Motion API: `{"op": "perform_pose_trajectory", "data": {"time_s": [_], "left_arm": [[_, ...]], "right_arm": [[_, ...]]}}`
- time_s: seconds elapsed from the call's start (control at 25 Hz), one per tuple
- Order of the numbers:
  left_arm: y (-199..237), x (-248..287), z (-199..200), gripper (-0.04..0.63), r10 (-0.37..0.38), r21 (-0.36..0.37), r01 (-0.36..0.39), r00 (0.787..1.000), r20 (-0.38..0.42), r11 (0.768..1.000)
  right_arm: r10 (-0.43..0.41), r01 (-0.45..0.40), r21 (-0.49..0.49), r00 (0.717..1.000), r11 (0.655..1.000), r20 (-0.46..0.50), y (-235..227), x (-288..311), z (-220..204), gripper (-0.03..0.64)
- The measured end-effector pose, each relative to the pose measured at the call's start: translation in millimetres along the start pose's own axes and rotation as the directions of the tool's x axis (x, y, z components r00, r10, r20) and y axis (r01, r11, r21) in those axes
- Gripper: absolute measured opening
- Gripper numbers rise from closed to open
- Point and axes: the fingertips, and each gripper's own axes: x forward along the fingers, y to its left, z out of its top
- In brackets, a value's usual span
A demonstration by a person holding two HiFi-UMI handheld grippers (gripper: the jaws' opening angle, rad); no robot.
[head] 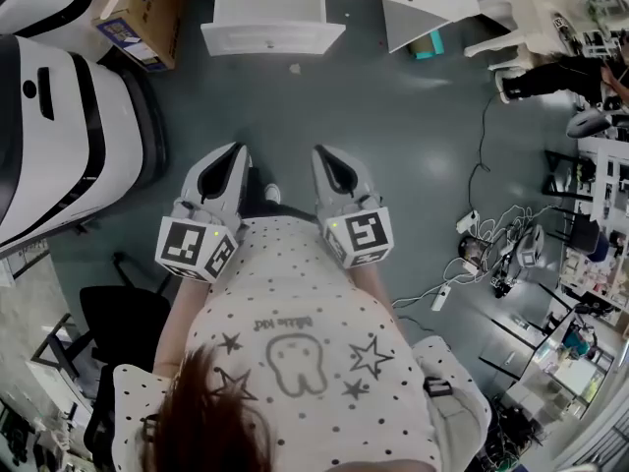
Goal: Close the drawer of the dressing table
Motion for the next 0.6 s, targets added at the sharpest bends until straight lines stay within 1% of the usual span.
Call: {"op": "perform_pose_trajectory", "data": {"time_s": [0.24, 0.48, 0.6], "left_arm": [[38, 16, 22, -0.005, -0.016, -0.014, 0.016, 1.000, -0.026, 1.000], [56, 30, 32, -0.005, -0.045, 0.030, 0.047, 0.998, -0.045, 0.998], [62, 30, 34, -0.005, -0.042, 0.045, 0.044, 0.998, -0.056, 0.998]], "right_arm": [[-0.006, 0.006, -0.029, 1.000, 1.000, -0.012, 15, 38, 19, -0.006], [-0.041, 0.041, -0.023, 0.999, 0.999, 0.008, 12, 60, 28, -0.006], [-0.035, 0.035, -0.005, 0.999, 0.999, 0.007, 16, 68, 33, -0.006]]}}
